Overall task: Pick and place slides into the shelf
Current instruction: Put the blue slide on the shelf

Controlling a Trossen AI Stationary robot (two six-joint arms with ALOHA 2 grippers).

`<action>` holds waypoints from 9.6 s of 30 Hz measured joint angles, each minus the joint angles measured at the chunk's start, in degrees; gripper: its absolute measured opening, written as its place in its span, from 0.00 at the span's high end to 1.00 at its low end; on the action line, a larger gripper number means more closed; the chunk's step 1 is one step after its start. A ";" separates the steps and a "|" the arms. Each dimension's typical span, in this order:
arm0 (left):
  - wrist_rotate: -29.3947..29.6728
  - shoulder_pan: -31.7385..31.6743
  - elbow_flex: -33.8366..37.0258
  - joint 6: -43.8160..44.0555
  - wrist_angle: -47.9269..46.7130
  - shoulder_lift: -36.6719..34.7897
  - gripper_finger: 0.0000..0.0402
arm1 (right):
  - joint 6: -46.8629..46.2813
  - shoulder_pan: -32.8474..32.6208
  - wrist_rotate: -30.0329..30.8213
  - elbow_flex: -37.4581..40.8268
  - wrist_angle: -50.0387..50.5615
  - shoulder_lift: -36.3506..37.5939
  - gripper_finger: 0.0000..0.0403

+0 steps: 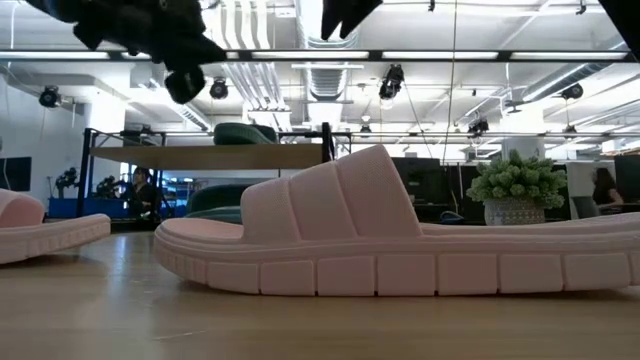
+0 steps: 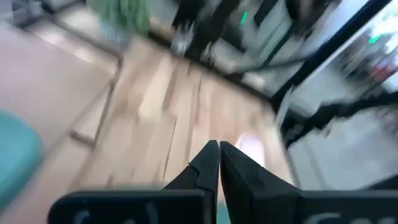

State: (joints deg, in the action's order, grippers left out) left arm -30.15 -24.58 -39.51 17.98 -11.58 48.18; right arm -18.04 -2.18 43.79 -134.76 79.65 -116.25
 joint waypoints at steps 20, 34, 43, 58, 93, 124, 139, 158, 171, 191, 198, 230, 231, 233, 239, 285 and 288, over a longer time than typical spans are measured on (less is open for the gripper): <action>72.60 46.97 -9.18 7.35 -18.75 14.27 1.00 | 9.44 9.05 -0.44 0.04 8.24 7.37 0.42; 77.22 49.88 -15.44 28.41 -18.73 38.21 0.97 | 13.67 20.90 -0.91 0.09 8.97 15.34 0.43; 73.46 50.86 -15.84 30.79 -19.58 39.60 0.69 | 16.32 23.23 -3.44 0.20 9.26 16.40 0.43; 75.86 49.20 -15.06 29.68 -28.37 45.20 0.63 | 19.21 27.10 -3.50 7.93 3.31 16.02 0.43; 78.99 40.63 -9.86 22.01 -15.39 49.05 0.99 | 19.65 27.46 -3.74 15.17 -2.43 16.57 0.43; 110.64 39.36 -12.82 -10.89 -18.97 0.02 1.00 | 21.09 27.48 -3.72 15.17 -4.70 16.57 0.43; 90.78 0.33 -12.17 -20.16 -19.07 1.72 1.00 | 18.48 27.46 -3.72 15.17 -6.71 16.57 0.43; 83.61 -7.20 -9.35 -24.41 -11.35 16.56 1.00 | 15.01 27.46 -3.72 15.19 -6.72 16.57 0.43; 80.67 -7.35 -9.35 -24.30 -11.47 14.75 0.81 | 15.01 27.45 -3.72 15.19 -7.96 16.55 0.43; 71.59 -6.39 -9.41 -15.28 -24.95 8.62 0.56 | 13.51 27.44 -3.76 15.34 -9.93 16.55 0.43; 65.03 -5.58 -9.41 -12.02 -29.73 -1.23 0.56 | 12.96 27.33 -15.42 16.14 -10.36 16.49 0.43; 39.64 7.16 -8.31 9.31 -41.37 -9.75 0.56 | 1.95 27.20 -43.73 16.94 -43.18 -2.10 0.89; 39.44 7.31 -8.42 10.07 -41.08 -10.06 0.56 | 1.97 27.19 -43.76 16.94 -43.52 -2.10 0.90; 38.97 7.88 -8.45 10.69 -41.16 -10.69 0.56 | 1.98 27.20 -43.76 16.94 -44.17 -2.10 0.92; 35.24 10.73 -7.95 11.76 -39.31 -11.21 0.56 | 1.61 27.20 -43.76 16.94 -46.61 -1.86 0.93; 74.41 13.01 -6.99 31.55 -51.97 -9.59 0.56 | -2.90 28.66 -43.12 15.02 -54.22 -7.65 0.93; 75.84 11.81 -6.84 34.56 -51.98 -9.44 0.56 | -2.77 28.60 -43.12 15.15 -54.24 -7.65 0.93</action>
State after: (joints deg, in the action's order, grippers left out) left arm 45.69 -12.77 -46.36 52.53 -63.56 38.74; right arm -20.81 26.41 0.67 -119.61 25.41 -123.90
